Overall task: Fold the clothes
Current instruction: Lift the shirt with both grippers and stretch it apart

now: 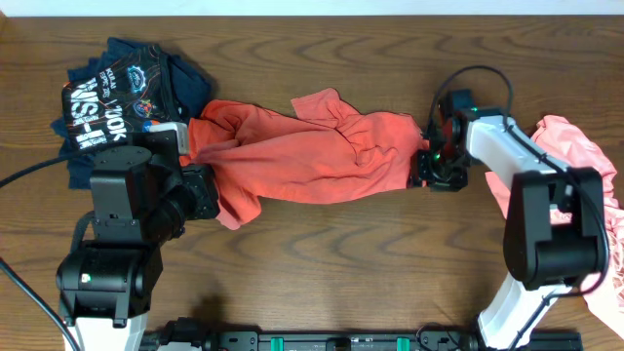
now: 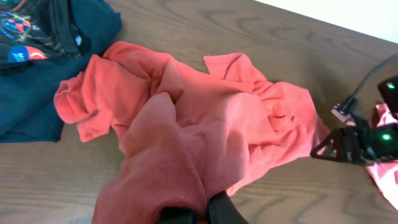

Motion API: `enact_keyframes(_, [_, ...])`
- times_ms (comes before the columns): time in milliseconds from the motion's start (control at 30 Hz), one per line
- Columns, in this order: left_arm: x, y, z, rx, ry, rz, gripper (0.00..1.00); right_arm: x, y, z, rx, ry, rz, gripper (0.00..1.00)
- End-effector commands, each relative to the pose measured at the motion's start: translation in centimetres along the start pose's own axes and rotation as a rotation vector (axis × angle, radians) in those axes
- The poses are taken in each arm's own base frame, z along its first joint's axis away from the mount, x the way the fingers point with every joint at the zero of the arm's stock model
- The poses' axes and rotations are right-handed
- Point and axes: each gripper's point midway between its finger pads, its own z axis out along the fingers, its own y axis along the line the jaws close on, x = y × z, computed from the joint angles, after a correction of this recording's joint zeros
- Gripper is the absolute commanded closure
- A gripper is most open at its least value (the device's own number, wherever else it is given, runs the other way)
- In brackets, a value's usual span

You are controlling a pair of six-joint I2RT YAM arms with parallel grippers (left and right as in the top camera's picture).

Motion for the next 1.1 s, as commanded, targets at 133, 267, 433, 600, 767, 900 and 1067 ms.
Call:
enact_keyframes(133, [-0.6, 0.8, 0.5, -0.046, 0.003, 0.001, 0.94, -0.3, -0.3, 2.1, -0.012, -0.066, 0.072, 0.54])
enact_keyframes(267, [-0.2, 1.2, 1.6, -0.057, 0.041, -0.007, 0.94, -1.3, -0.1, 2.0, -0.022, -0.106, 0.065, 0.62])
enact_keyframes(433, [0.0, 1.7, 2.6, -0.078, 0.072, -0.013, 0.94, -2.0, -0.3, 1.9, -0.015, -0.133, 0.09, 0.99])
enact_keyframes(600, [-0.4, 2.1, 3.0, -0.101, 0.066, -0.013, 0.94, -3.0, -0.8, -1.5, -0.001, -0.151, 0.106, 0.99])
enact_keyframes(767, [-1.8, 0.9, 2.0, -0.077, 0.096, -0.026, 0.94, -6.3, -1.7, -13.3, -0.017, -0.314, 0.141, 0.99])
enact_keyframes(900, [-4.0, 0.0, 0.9, -0.079, 0.104, -0.027, 0.94, -6.6, -2.6, -23.0, -0.018, -0.459, 0.153, 0.99])
enact_keyframes(1067, [-5.9, -1.0, -1.3, -0.098, 0.171, -0.041, 0.94, -3.7, -4.0, -30.8, 0.017, -0.556, 0.162, 0.99])
